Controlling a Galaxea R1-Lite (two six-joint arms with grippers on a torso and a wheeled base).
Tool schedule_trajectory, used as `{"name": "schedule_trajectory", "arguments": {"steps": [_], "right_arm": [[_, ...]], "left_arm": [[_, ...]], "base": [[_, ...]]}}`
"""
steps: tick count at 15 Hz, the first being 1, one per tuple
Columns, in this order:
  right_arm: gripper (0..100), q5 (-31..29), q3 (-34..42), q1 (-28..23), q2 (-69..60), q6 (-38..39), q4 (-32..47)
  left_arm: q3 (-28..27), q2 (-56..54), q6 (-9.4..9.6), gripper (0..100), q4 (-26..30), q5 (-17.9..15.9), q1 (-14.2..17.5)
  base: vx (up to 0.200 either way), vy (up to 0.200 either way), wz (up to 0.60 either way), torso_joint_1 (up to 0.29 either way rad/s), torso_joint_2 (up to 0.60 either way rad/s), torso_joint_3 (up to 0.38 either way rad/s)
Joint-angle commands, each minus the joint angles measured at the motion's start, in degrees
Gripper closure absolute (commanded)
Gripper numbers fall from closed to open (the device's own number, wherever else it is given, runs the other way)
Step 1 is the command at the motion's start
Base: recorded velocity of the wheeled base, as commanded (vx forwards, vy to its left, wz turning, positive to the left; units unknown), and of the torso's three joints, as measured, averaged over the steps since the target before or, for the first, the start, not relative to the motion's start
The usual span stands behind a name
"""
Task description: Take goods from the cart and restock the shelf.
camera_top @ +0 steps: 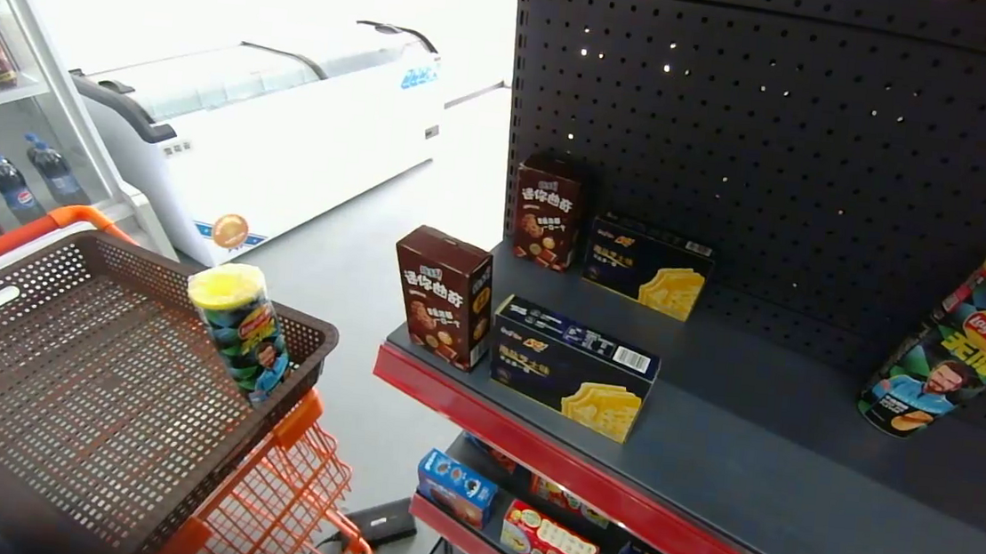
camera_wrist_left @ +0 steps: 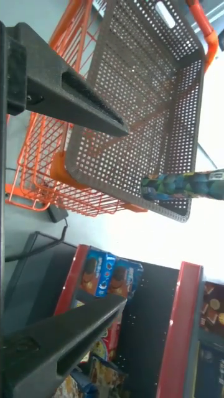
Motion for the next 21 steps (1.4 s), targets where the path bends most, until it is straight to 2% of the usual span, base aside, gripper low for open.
{"name": "schedule_trajectory", "arguments": {"steps": [1,2,3,4,5,6,9,11,12,13,14,15,16,17,20,21], "right_arm": [[0,0.0,0.0,0.0,0.1,0.0,0.0],[0,0.0,0.0,0.0,0.1,0.0,0.0],[0,0.0,0.0,0.0,0.1,0.0,0.0],[0,0.0,0.0,0.0,0.1,0.0,0.0],[0,0.0,0.0,0.0,0.1,0.0,0.0],[0,0.0,0.0,0.0,0.1,0.0,0.0],[0,0.0,0.0,0.0,0.1,0.0,0.0],[0,0.0,0.0,0.0,0.1,0.0,0.0],[0,0.0,0.0,0.0,0.1,0.0,0.0],[0,0.0,0.0,0.0,0.1,0.0,0.0],[0,0.0,0.0,0.0,0.1,0.0,0.0],[0,0.0,0.0,0.1,0.1,0.0,0.0],[0,0.0,0.0,0.0,0.1,0.0,0.0],[0,0.0,0.0,0.1,0.1,0.0,0.0],[0,0.0,0.0,0.0,0.1,0.0,0.0],[0,0.0,0.0,0.0,0.1,0.0,0.0]], "left_arm": [[-10.0,15.6,-0.14,0,1.1,-0.2,-1.3],[-12.0,23.9,0.13,0,-0.8,-0.2,-1.6],[-12.1,26.6,-0.05,0,-3.4,-0.2,-2.9],[-13.0,32.9,-1.54,0,-6.7,0.9,-8.0],[-13.3,37.2,-1.37,0,-7.8,1.8,-7.2],[-13.5,42.0,-1.19,0,-9.5,1.8,-4.6],[-13.4,53.7,-0.75,0,-15.8,4.9,-3.1],[-12.8,64.3,-0.49,0,-28.5,4.9,-1.4],[-12.5,68.8,0.21,0,-35.0,5.0,-1.4],[-12.1,70.7,1.0,0,-37.8,5.2,-1.1],[-10.1,77.4,4.52,0,-46.2,5.3,1.4],[-9.8,81.8,7.42,0,-51.6,5.2,3.6],[-10.0,85.9,8.39,0,-55.8,5.1,5.0],[-10.3,88.0,8.39,0,-58.0,5.1,5.3],[-10.8,101.4,7.51,0,-75.2,4.7,5.9],[-11.7,105.2,6.63,0,-79.6,3.6,5.4]], "base": [[0.0,0.0,0.0,0.0,0.0,0.0],[0.0,0.0,0.0,0.0,0.0,0.0],[0.0,0.0,0.0,0.0,0.0,0.0],[0.0,0.0,0.0,0.0,0.0,0.0],[0.0,0.0,0.0,0.0,0.0,0.0],[0.0,0.0,0.0,0.0,0.0,0.0],[0.0,0.0,0.0,0.0,0.0,0.0],[0.0,0.0,0.0,0.0,0.0,0.0],[0.0,0.0,0.0,0.0,0.0,0.0],[0.0,0.0,0.0,0.0,0.0,0.0],[0.0,0.0,0.0,0.0,0.0,0.0],[0.0,0.0,0.0,0.0,0.0,0.0],[0.0,0.0,0.0,0.0,0.0,0.0],[0.0,0.0,0.0,0.0,0.0,0.0],[0.0,0.0,0.0,0.0,0.0,0.0],[0.0,0.0,0.0,0.0,0.0,0.0]]}}
